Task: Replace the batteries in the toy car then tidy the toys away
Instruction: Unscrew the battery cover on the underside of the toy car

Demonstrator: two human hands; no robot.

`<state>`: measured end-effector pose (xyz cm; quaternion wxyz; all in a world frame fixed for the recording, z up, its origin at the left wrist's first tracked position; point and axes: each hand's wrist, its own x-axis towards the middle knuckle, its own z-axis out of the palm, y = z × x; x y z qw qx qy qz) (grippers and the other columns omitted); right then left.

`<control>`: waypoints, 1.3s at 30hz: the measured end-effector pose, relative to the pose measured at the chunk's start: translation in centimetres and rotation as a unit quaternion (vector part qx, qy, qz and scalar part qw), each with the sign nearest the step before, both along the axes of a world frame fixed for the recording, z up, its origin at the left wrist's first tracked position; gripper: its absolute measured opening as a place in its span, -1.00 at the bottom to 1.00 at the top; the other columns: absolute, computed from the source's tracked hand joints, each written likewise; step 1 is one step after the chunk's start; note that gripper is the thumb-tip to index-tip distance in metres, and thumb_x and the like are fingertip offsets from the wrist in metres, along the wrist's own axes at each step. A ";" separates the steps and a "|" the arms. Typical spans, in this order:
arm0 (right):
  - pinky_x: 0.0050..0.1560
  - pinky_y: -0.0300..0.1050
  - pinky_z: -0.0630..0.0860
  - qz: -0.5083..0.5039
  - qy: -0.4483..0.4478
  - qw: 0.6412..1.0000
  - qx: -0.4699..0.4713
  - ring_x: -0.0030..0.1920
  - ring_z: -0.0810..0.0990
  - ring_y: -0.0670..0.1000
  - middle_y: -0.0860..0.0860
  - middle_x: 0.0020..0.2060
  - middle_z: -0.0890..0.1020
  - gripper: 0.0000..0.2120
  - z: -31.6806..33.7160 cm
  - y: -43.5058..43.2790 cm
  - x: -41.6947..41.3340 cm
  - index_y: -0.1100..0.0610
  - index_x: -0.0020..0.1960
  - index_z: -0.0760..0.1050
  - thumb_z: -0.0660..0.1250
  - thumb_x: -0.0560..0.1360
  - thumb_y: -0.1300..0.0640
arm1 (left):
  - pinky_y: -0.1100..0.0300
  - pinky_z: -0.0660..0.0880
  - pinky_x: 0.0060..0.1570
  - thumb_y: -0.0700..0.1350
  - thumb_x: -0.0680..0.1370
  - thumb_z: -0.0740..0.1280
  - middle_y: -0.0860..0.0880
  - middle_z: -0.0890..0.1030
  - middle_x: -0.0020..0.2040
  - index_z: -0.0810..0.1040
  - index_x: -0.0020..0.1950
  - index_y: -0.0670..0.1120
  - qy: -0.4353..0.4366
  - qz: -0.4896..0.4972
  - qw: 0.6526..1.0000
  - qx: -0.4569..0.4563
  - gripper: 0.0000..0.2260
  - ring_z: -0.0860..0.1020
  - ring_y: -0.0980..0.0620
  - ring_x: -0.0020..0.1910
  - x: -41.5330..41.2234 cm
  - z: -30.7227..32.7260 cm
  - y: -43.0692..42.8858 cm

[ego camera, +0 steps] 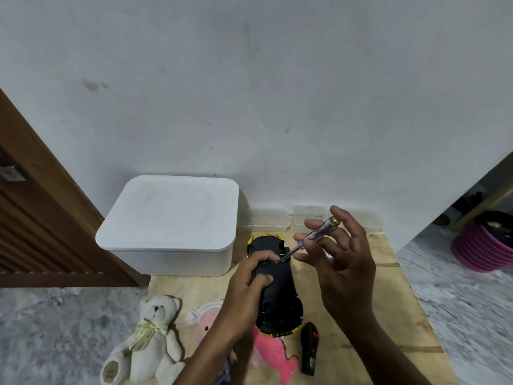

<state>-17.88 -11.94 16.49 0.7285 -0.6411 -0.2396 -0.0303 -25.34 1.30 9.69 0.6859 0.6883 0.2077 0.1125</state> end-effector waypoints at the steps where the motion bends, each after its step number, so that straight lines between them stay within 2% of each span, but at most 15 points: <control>1: -0.17 0.02 0.70 -0.002 -0.004 1.000 -0.001 -0.01 0.74 0.09 0.03 0.10 0.68 -0.44 0.1 0.0 -0.1 -0.29 0.26 0.43 0.40 0.47 0.28 | -0.36 0.43 0.25 0.04 0.34 0.26 0.06 0.60 0.15 0.61 0.15 0.12 0.000 0.000 1.000 0.001 -0.61 0.54 -0.16 0.20 -0.1 0.0 0.0; 3: -0.17 0.02 0.70 -0.006 -0.014 1.000 -0.001 -0.01 0.74 0.08 0.02 0.11 0.68 -0.43 0.2 0.0 -0.2 -0.33 0.26 0.42 0.40 0.47 0.27 | -0.35 0.43 0.25 0.04 0.34 0.26 0.08 0.61 0.15 0.62 0.12 0.14 0.000 0.000 1.000 0.003 -0.62 0.54 -0.14 0.20 -0.1 0.2 0.1; 10: -0.17 0.03 0.70 -0.007 -0.026 1.000 0.000 0.01 0.73 0.07 0.00 0.11 0.68 -0.47 0.1 0.2 -0.4 -0.22 0.29 0.40 0.38 0.48 0.27 | -0.28 0.43 0.28 0.05 0.33 0.25 0.08 0.61 0.16 0.63 0.10 0.17 0.001 0.002 1.000 0.011 -0.63 0.53 -0.07 0.23 -0.3 0.5 0.1; 14: -0.13 -0.01 0.70 -0.014 -0.045 0.999 -0.010 0.03 0.73 0.04 -0.07 0.11 0.68 -0.35 0.1 0.2 -0.8 -0.35 0.27 0.41 0.37 0.49 0.37 | -0.24 0.45 0.29 0.06 0.32 0.26 0.05 0.61 0.17 0.63 0.09 0.19 0.001 0.004 1.000 0.013 -0.63 0.54 -0.05 0.23 -0.4 0.6 0.1; 17: -0.13 -0.07 0.69 -0.020 -0.066 0.997 -0.024 0.04 0.72 0.03 -0.13 0.09 0.68 -0.38 0.0 0.1 -0.9 -0.33 0.30 0.40 0.36 0.50 0.32 | -0.22 0.47 0.26 0.06 0.32 0.25 0.03 0.60 0.18 0.62 0.09 0.19 -0.001 0.007 1.000 0.014 -0.63 0.55 -0.04 0.21 -0.5 0.6 0.1; 19: -0.12 -0.10 0.69 -0.027 -0.060 0.998 -0.022 0.03 0.73 0.03 -0.11 0.09 0.68 -0.42 -0.2 0.0 -0.8 -0.19 0.34 0.40 0.37 0.50 0.35 | -0.21 0.48 0.23 0.05 0.32 0.25 0.02 0.59 0.17 0.62 0.08 0.19 -0.005 0.007 1.000 0.017 -0.64 0.55 -0.04 0.18 -0.5 0.7 0.0; 22: -0.11 -0.10 0.69 -0.034 -0.035 0.999 -0.013 0.00 0.73 0.02 -0.11 0.10 0.67 -0.52 -0.5 -0.4 -0.5 0.20 0.35 0.41 0.38 0.48 0.42 | -0.22 0.50 0.19 0.06 0.32 0.25 0.01 0.58 0.17 0.59 0.10 0.18 -0.003 -0.003 1.000 0.024 -0.63 0.55 -0.08 0.16 -0.5 0.8 -0.1; 24: -0.11 -0.09 0.69 -0.036 -0.036 0.999 -0.011 -0.01 0.73 0.03 -0.11 0.12 0.67 -0.54 -0.5 -0.6 -0.5 0.29 0.35 0.40 0.38 0.48 0.41 | -0.25 0.50 0.18 0.07 0.32 0.25 0.00 0.58 0.17 0.58 0.13 0.15 -0.002 -0.005 1.000 0.024 -0.61 0.55 -0.11 0.15 -0.5 0.8 -0.1; 28: -0.13 -0.11 0.68 -0.027 -0.027 0.999 0.011 -0.01 0.74 0.09 0.01 0.10 0.68 -0.45 -0.2 -0.4 -0.8 -0.02 0.33 0.39 0.37 0.48 0.45 | -0.23 0.50 0.17 0.07 0.31 0.26 0.01 0.58 0.15 0.58 0.14 0.15 -0.001 -0.007 1.000 0.025 -0.60 0.56 -0.10 0.14 -0.6 0.7 -0.2; 31: -0.12 -0.12 0.68 -0.024 -0.026 0.999 0.015 -0.01 0.74 0.08 0.00 0.10 0.68 -0.44 -0.3 -0.2 -0.9 -0.06 0.31 0.38 0.36 0.49 0.45 | -0.25 0.50 0.18 0.06 0.32 0.26 0.02 0.59 0.14 0.58 0.13 0.14 0.000 -0.009 1.000 0.024 -0.61 0.56 -0.10 0.14 -0.6 0.7 -0.2; 36: -0.13 -0.15 0.67 -0.024 -0.043 0.999 0.011 -0.01 0.74 0.05 -0.02 0.09 0.68 -0.45 -0.5 -0.2 -0.9 0.00 0.32 0.37 0.35 0.48 0.47 | -0.26 0.49 0.20 0.05 0.33 0.26 0.02 0.58 0.17 0.58 0.14 0.13 -0.003 -0.007 1.000 0.026 -0.61 0.56 -0.10 0.16 -0.8 0.5 -0.1; 39: -0.13 -0.10 0.69 -0.022 -0.057 0.998 0.004 0.01 0.73 0.05 -0.05 0.09 0.68 -0.44 -0.6 -0.3 -0.9 -0.09 0.33 0.38 0.36 0.49 0.41 | -0.28 0.49 0.21 0.04 0.33 0.27 0.02 0.58 0.17 0.58 0.17 0.12 -0.004 -0.008 1.000 0.028 -0.60 0.56 -0.11 0.17 -0.9 0.4 -0.1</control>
